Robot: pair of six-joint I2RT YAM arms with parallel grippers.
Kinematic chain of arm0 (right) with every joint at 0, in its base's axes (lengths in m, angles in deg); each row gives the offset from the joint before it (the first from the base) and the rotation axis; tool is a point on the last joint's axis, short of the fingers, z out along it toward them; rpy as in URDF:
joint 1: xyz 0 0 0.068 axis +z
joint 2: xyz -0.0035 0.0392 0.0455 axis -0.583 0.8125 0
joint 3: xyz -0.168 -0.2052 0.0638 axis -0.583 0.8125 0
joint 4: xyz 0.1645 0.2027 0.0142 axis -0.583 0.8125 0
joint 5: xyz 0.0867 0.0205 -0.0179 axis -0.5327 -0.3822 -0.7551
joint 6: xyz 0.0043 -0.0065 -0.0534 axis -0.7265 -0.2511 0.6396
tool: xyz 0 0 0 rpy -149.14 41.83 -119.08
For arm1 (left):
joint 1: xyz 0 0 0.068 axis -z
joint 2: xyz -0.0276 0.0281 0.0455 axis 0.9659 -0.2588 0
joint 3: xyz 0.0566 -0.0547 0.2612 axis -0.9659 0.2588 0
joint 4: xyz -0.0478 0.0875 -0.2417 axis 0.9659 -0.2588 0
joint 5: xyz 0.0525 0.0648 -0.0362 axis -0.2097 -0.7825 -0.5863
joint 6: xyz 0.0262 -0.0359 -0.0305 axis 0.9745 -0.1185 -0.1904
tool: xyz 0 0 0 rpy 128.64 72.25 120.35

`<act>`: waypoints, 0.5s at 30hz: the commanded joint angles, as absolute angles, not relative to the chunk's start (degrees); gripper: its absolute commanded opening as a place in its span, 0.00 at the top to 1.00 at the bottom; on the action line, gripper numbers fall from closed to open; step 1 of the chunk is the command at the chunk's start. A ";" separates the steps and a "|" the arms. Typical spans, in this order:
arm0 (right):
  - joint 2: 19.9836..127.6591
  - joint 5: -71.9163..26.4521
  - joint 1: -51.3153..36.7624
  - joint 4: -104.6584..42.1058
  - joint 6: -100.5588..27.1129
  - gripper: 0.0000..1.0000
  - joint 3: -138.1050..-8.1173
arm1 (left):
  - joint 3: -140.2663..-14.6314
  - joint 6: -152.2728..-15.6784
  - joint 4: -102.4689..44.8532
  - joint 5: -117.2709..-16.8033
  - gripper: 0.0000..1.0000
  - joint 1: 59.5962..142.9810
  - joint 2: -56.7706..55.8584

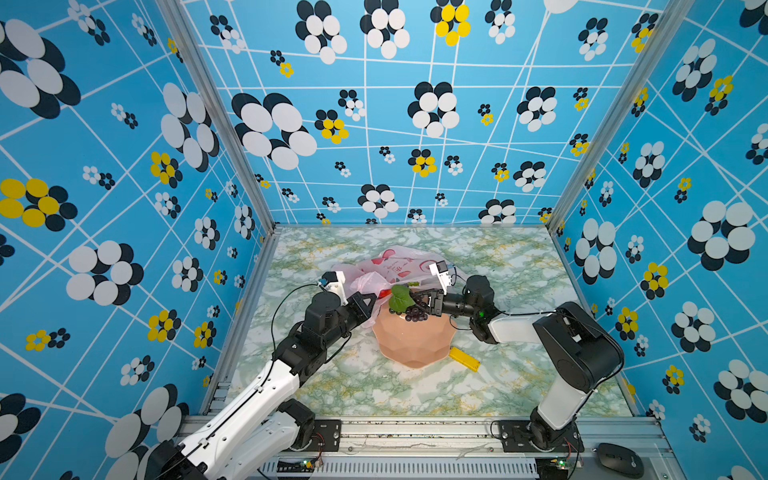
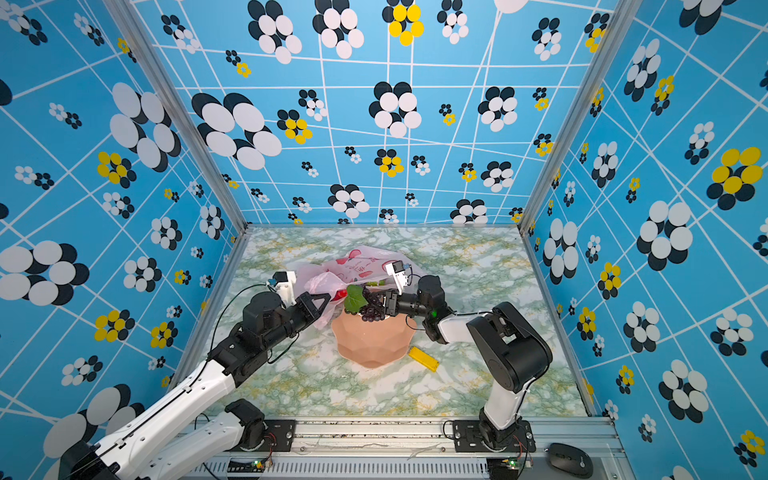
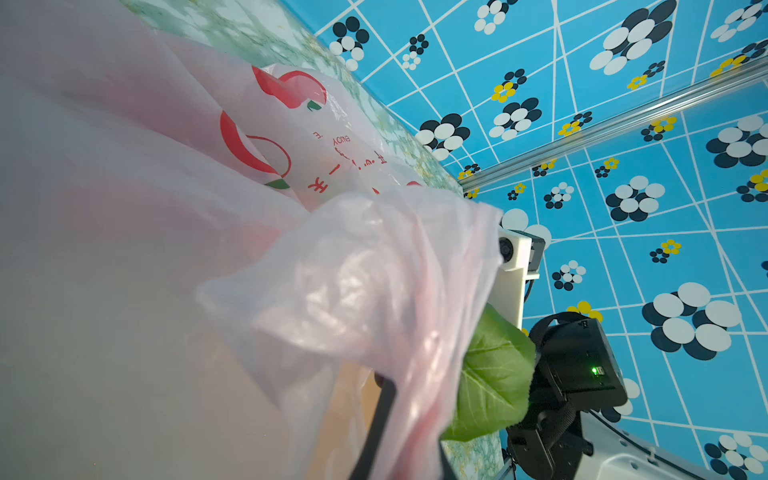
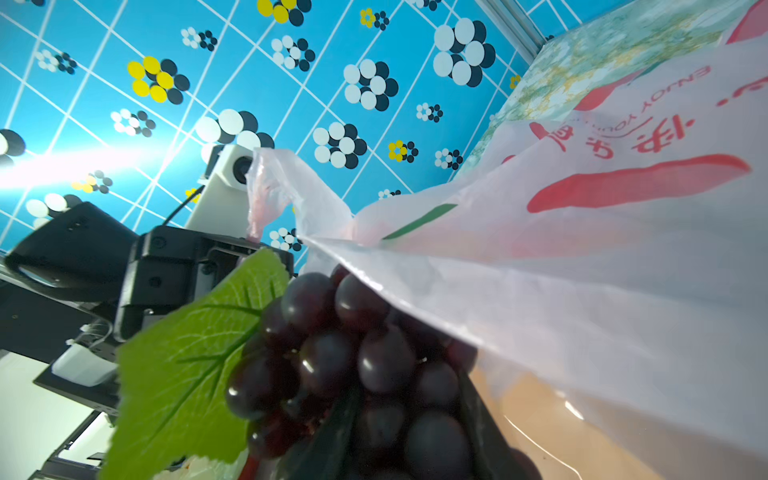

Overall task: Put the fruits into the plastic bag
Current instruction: 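Lift the grapes with the right gripper toward the bag mouth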

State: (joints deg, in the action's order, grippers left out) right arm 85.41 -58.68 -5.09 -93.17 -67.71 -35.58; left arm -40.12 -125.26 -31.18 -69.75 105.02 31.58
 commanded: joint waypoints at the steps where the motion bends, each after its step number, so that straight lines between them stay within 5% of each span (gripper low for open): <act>1: 79.59 -59.92 -5.38 -98.87 -72.14 0.64 -33.79 | -42.00 -125.20 -29.99 -69.37 1.00 105.32 31.38; 15: 58.34 -55.35 -5.35 -44.63 -49.30 0.60 -42.84 | -41.08 -122.62 -27.16 -69.51 1.00 106.77 32.78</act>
